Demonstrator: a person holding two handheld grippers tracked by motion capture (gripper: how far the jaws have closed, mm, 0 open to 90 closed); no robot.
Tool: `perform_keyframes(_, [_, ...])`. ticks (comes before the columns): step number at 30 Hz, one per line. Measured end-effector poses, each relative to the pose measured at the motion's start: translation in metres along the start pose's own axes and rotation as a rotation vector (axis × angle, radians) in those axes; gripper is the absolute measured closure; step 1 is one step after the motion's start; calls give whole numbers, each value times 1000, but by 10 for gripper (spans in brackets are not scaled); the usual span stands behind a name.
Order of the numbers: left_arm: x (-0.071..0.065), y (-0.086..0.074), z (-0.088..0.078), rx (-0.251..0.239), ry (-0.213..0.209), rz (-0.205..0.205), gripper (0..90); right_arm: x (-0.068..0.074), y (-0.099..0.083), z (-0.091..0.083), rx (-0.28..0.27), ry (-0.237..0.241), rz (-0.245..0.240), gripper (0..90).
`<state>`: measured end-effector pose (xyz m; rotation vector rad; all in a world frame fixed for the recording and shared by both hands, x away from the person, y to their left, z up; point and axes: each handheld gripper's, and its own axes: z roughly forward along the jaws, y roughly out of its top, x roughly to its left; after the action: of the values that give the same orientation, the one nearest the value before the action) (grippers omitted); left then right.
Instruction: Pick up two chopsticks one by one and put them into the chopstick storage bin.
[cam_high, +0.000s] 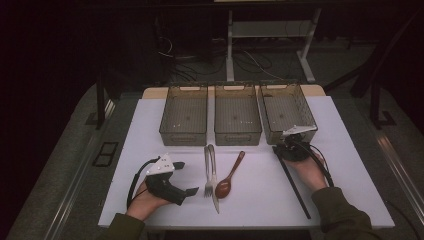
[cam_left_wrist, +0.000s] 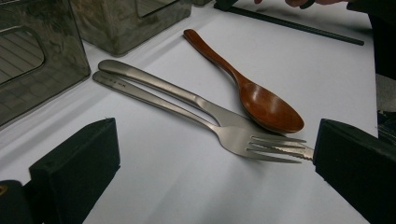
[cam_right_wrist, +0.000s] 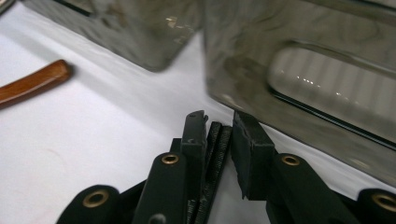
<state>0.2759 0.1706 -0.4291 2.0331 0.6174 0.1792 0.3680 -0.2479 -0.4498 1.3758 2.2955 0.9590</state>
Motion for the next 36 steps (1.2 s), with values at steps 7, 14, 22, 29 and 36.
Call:
perform_keyframes(7, [0, 0, 0, 0, 0, -1, 0, 13, 5, 6, 2, 28, -54, 741])
perform_keyframes(14, [0, 0, 0, 2, -1, 0, 0, 29, 11, 12, 9, 70, -91, 752])
perform_keyframes(22, [0, 0, 0, -2, -2, -1, 0, 51, 16, 19, 11, 137, -140, 761])
perform_keyframes(29, [0, 0, 0, -1, -2, -1, 0, 65, 18, 23, 12, 169, -200, 761])
perform_keyframes(36, [0, 0, -1, -4, -3, -5, 0, 60, 19, 14, -17, 197, -165, 617])
